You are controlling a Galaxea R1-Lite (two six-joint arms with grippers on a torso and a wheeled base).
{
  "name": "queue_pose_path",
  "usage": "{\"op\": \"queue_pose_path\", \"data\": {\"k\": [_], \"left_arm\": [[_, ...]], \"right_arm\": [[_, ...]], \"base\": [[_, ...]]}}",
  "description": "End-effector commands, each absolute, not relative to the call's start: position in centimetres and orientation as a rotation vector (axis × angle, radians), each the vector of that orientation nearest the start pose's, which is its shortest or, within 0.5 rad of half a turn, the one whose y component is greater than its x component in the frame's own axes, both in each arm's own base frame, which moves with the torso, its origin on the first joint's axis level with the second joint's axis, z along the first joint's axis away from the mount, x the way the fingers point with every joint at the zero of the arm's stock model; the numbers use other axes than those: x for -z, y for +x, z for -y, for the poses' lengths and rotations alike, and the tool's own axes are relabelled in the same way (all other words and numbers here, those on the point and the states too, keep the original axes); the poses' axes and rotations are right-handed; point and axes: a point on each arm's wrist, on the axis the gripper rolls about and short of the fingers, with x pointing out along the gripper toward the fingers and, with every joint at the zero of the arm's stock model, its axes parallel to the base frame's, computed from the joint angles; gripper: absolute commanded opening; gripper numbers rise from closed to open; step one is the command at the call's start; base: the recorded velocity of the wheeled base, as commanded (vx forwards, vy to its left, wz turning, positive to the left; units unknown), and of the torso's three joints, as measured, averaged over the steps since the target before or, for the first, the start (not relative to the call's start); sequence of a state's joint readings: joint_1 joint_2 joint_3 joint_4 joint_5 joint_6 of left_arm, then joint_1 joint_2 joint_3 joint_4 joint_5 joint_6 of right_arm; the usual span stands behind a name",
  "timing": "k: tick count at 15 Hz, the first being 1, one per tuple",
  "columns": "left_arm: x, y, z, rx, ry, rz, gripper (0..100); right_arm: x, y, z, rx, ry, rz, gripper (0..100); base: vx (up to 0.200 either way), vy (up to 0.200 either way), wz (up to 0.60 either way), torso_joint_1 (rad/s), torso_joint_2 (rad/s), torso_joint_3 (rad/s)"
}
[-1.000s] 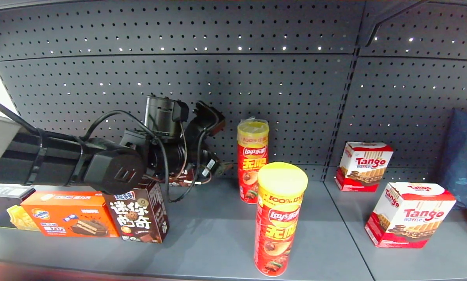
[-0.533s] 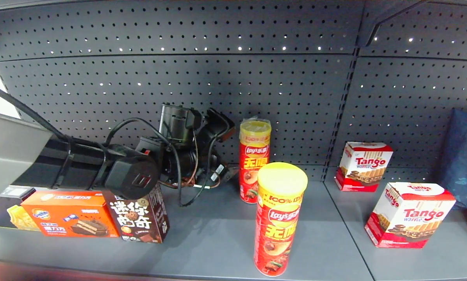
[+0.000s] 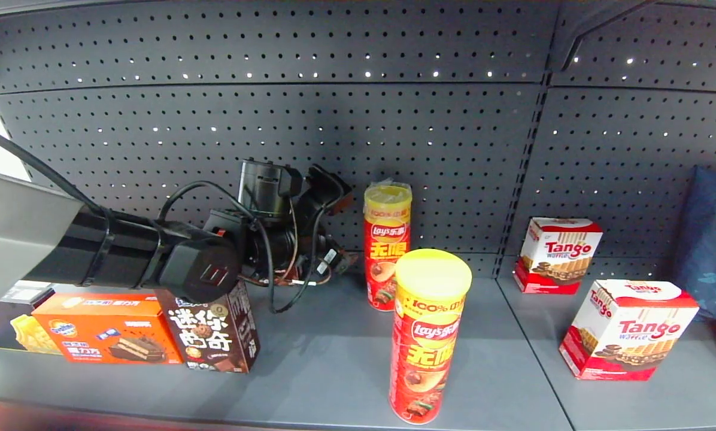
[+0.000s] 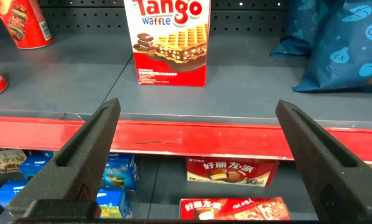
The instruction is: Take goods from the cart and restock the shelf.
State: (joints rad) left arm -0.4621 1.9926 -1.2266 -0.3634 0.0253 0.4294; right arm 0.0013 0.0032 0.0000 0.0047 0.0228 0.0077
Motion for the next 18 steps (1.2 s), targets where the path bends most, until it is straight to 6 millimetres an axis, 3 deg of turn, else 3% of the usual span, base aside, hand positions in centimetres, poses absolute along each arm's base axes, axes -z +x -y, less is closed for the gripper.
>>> {"op": "queue_pose_path", "data": {"k": [1, 5, 18], "left_arm": [[-16.4, 35.6, 17.7, 0.510, 0.517, -0.300, 100], [-15.0, 36.0, 18.7, 0.518, 0.525, -0.309, 100], [-14.3, 36.0, 20.2, 0.551, 0.532, -0.312, 100]], "right_arm": [[-7.5, -2.2, 0.0, -0.025, 0.008, -0.009, 100], [-7.5, -2.2, 0.0, -0.025, 0.008, -0.009, 100], [-7.5, -2.2, 0.0, -0.025, 0.008, -0.009, 100]], "base": [[0.000, 0.000, 0.00, 0.000, 0.00, 0.000], [0.000, 0.000, 0.00, 0.000, 0.00, 0.000], [0.000, 0.000, 0.00, 0.000, 0.00, 0.000]]}}
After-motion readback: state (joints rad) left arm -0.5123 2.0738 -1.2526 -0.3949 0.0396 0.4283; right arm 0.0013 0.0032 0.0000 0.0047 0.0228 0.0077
